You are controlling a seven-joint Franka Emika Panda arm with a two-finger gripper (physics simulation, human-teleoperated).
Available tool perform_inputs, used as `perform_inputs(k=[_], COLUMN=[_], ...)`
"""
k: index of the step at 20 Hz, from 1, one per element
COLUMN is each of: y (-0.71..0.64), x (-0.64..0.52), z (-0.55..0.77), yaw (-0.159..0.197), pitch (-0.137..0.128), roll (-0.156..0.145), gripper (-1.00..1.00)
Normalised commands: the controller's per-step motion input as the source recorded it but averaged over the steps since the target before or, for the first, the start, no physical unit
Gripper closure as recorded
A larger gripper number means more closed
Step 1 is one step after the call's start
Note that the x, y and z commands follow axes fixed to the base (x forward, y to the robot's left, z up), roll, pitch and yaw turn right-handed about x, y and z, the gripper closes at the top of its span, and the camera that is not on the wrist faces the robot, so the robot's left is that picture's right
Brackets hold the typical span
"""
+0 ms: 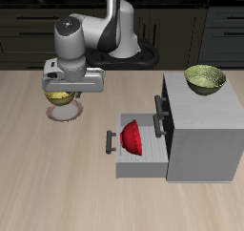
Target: Place the yellow bowl on the plate
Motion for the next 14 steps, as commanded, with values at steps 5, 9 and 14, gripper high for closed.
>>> perform_inputs(k=[5,9,14], y=[-0.04,0.09,0.04], x=[-0.09,-0.01,-0.03], z=[-0.17,-0.17,-0.26], yaw=[-0.006,0.007,0.013], pitch=[0.034,0.029,0.089], roll=[-0.021,0.000,-0.037], gripper=[1.00,1.00,-1.00])
